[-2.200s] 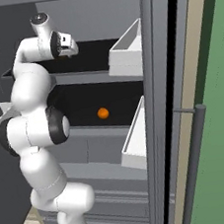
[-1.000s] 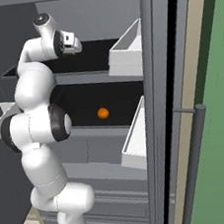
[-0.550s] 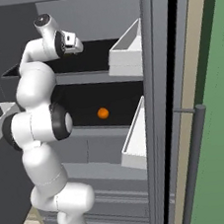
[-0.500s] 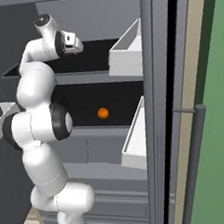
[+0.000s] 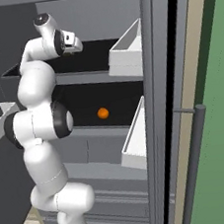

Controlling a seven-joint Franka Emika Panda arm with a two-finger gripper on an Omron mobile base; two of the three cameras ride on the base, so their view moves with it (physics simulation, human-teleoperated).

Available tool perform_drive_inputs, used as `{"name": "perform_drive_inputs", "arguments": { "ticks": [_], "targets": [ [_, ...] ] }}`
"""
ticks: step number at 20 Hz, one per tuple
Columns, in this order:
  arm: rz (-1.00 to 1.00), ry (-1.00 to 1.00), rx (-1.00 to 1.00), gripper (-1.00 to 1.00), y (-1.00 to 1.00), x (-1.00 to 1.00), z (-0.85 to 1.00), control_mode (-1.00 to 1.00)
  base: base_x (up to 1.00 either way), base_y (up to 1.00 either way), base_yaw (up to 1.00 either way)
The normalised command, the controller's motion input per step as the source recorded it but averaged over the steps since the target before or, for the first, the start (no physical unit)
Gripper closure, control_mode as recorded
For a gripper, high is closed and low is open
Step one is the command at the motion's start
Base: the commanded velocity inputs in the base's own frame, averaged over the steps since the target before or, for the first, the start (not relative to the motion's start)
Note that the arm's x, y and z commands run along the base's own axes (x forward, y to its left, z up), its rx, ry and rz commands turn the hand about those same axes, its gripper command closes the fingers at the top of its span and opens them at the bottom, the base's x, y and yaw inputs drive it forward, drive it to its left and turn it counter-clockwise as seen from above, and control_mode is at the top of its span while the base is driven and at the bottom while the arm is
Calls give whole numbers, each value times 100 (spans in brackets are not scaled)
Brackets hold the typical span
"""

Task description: Retrieve the kiwi and tangerine from the fridge and place them into the bowl on the dining table.

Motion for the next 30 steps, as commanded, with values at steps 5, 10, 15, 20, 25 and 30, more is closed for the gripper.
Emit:
{"name": "perform_drive_inputs", "arguments": {
  "ticks": [5,10,15,20,25,30],
  "targets": [
    [0,0,0,100,-1,-14,-1,-100,0,0,0],
    [1,-8,0,100,-7,-97,0,-100,0,0,0],
    [0,-11,0,100,-29,-100,-2,-100,0,0,0],
    [0,-2,4,100,-66,-100,-6,-100,0,0,0],
    [7,0,2,100,-20,-98,0,-100,0,0,0],
    [13,0,0,100,0,-96,0,-100,0,0,0]
  ]
}}
